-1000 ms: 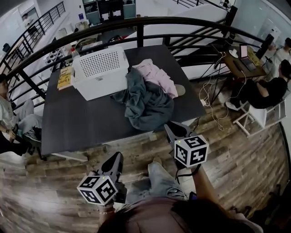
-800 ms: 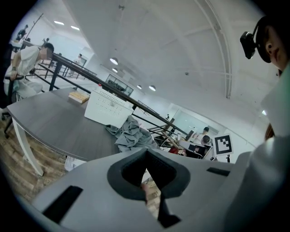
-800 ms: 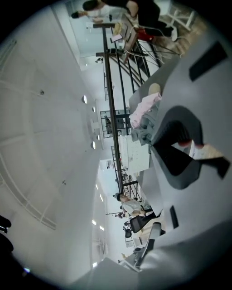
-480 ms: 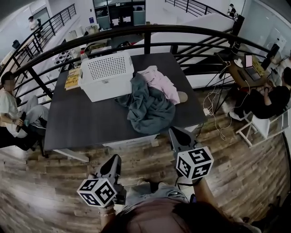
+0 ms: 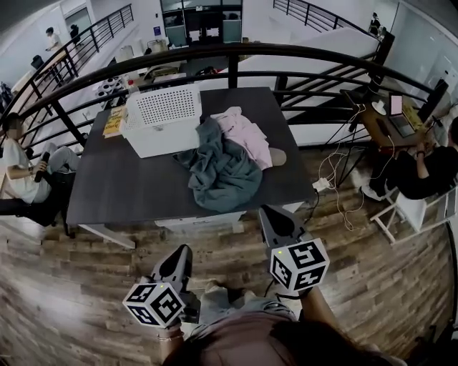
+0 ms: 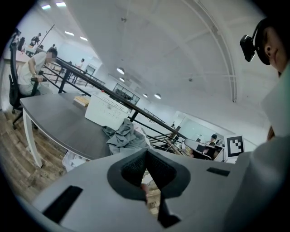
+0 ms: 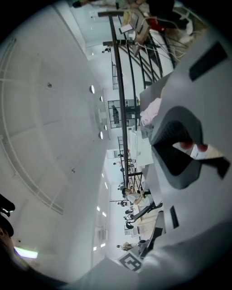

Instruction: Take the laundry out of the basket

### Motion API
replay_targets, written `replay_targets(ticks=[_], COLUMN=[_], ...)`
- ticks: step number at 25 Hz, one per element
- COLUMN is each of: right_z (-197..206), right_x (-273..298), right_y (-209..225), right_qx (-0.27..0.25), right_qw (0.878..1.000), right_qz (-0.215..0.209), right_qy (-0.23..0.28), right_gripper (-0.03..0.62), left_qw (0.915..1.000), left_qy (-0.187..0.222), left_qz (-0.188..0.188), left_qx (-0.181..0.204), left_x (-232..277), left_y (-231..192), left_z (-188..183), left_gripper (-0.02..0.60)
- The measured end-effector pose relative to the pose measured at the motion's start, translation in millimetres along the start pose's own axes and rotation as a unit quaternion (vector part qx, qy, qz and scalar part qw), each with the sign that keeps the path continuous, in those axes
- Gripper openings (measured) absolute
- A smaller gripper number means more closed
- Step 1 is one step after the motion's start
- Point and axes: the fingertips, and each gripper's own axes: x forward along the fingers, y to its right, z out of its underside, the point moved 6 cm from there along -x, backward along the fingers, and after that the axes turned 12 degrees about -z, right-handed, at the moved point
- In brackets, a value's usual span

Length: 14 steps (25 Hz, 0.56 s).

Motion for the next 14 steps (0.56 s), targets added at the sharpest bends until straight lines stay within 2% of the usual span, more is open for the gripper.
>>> replay_targets(ticks=[9, 14], right_z=[10.1, 12.7], right_x=[-25.3, -37.8], right_y=[25.3, 37.8], right_qx=[0.006, 0.004], right_qw=[0.999, 0.999], right_qz=[-0.037, -0.042], right_qy=[-0.011, -0.011], right_gripper=[0.015, 0.015], left_qw=[0.9988, 0.9974], left_qy=[0.022, 0.031], left_qz=[-0.038, -0.053], left_qx=[-0.020, -0.038], left_x=[-8.7, -12.8], left_y=[38.5, 54.4], left_z=[28.0, 39.5], left_gripper=[-0.003, -0.003])
